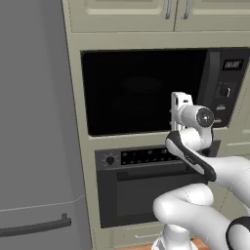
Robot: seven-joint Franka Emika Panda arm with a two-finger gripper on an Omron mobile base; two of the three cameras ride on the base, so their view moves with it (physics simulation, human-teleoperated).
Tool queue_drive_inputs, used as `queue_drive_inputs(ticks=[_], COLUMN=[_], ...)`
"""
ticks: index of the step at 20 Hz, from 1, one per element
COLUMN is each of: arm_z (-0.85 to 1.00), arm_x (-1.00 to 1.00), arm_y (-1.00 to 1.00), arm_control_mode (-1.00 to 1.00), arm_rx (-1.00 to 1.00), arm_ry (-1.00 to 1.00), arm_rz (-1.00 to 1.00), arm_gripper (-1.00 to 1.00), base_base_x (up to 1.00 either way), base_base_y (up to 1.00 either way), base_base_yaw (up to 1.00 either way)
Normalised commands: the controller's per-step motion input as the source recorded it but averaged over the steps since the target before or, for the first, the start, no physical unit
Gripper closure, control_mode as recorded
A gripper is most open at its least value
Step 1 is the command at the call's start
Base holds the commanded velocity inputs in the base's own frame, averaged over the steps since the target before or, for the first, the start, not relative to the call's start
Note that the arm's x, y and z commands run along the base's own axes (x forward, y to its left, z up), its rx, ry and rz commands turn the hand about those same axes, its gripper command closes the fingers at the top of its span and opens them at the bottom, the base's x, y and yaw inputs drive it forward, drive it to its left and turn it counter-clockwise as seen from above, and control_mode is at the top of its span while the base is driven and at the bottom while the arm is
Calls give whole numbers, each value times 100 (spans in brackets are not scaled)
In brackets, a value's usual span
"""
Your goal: Place the bowl containing the tomato and shrimp in the microwave. Close the microwave door and press the start button to microwave the meal.
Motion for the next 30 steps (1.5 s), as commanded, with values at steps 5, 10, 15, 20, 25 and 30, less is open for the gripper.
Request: queue_drive_inputs(ticks=[5, 10, 15, 20, 25, 30], arm_z=[0, 0, 20, 75, 38, 3], arm_x=[67, 11, -88, -54, -12, -6], arm_y=[-36, -24, -6, -6, -41, -72], arm_control_mode=[-100, -100, -100, -100, -100, -100], arm_rx=[3, 0, -3, -2, 0, 0], arm_ry=[9, 1, 0, 0, 12, 8], arm_rz=[28, 22, 5, 0, 0, 1], arm_gripper=[-100, -100, -100, -100, -100, -100], base_base_x=[0, 0, 0, 0, 0, 0], base_base_y=[0, 0, 0, 0, 0, 0], base_base_yaw=[0, 0, 0, 0, 0, 0])
